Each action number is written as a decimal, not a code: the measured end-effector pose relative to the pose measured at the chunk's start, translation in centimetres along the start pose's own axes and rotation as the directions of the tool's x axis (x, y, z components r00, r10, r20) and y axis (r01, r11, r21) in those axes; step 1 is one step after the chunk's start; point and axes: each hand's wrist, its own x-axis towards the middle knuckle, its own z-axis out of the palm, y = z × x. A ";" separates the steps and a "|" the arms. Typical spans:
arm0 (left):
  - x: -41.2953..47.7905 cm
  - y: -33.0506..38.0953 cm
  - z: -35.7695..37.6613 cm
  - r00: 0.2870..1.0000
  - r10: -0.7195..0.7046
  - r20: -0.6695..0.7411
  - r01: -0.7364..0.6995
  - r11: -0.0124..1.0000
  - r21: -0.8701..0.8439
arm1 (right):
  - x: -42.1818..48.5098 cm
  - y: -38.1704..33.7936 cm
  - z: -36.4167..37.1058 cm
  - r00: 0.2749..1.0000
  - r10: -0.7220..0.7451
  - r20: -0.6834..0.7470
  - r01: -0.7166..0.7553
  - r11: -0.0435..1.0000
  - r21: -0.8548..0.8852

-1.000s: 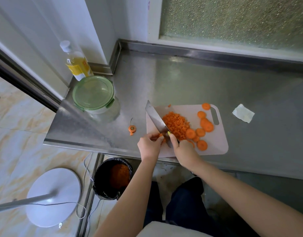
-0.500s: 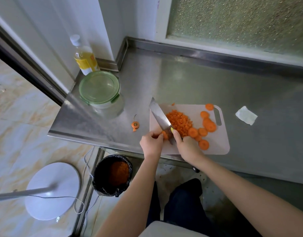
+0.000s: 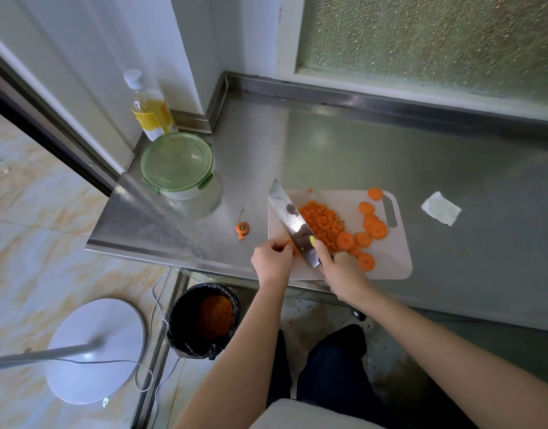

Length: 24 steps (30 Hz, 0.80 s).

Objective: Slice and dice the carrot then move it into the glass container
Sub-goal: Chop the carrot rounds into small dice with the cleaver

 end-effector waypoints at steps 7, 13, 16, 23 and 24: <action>-0.1 -0.1 0.0 1.000 0.009 0.002 -0.009 1.000 -0.002 | -0.6 -0.8 -0.2 0.999 -0.022 0.026 0.025 0.993 -0.114; 0.0 0.1 0.0 1.000 0.010 0.007 -0.010 1.000 0.014 | -0.8 -1.8 -0.1 0.995 -0.010 0.099 0.029 0.981 -0.192; 0.1 0.0 0.0 1.000 0.013 0.006 -0.013 1.000 0.005 | -0.7 -2.0 0.0 0.988 0.022 0.156 0.000 0.990 -0.140; 0.2 0.0 0.0 1.000 0.016 0.007 -0.016 1.000 0.009 | -0.2 -0.9 0.8 0.992 0.031 0.126 -0.020 0.996 -0.087; 0.2 0.0 0.0 1.000 0.016 0.006 -0.016 1.000 0.008 | -0.2 -0.9 0.9 0.993 0.031 0.118 -0.021 0.996 -0.086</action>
